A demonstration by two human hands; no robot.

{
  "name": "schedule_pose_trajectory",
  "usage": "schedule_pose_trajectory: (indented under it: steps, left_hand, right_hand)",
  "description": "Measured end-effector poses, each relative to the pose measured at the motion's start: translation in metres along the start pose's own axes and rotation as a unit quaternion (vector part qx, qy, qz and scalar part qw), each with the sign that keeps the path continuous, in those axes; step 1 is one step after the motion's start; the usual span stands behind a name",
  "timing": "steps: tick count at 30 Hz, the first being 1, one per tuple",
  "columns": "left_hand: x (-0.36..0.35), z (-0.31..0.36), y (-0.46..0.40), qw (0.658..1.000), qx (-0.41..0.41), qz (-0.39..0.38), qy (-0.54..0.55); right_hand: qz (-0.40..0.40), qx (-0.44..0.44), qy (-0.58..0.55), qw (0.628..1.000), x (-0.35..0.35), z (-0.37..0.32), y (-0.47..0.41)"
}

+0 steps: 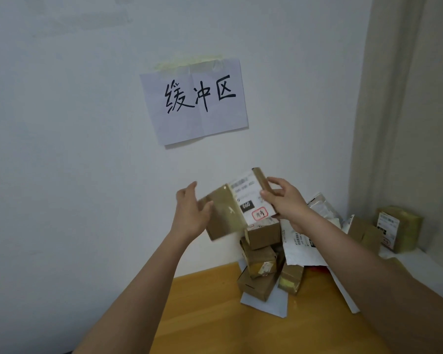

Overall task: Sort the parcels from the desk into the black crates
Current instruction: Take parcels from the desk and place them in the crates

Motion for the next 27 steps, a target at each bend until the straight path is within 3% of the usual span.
schedule_pose_trajectory:
  steps: [3,5,9,17,27]
  left_hand:
    - [0.000,-0.015,0.001,0.988,0.120,0.003,0.095]
    - [0.000,-0.020,0.000,0.973,0.156,-0.013,0.172]
    - [0.002,-0.022,-0.001,0.952,0.134,-0.017,0.276]
    - [0.003,-0.026,-0.002,0.919,0.130,0.028,0.371]
    - [0.002,-0.021,-0.004,0.904,0.132,0.052,0.402]
  right_hand:
    - [0.023,-0.032,-0.146,0.988,0.001,0.005,0.000]
    - [0.018,-0.045,-0.205,0.978,-0.001,0.007,0.001]
    - [0.002,-0.037,-0.242,0.970,-0.002,0.005,0.003]
    - [-0.003,-0.011,-0.259,0.966,0.000,-0.002,0.004]
    - [-0.007,0.020,-0.223,0.975,0.006,-0.021,0.003]
Point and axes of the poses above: each hand's wrist, its own y-axis away from the middle knuckle, its own x-axis out of the back of the hand, z = x × y, the point moved 1 cm from there along -y, towards the middle knuckle
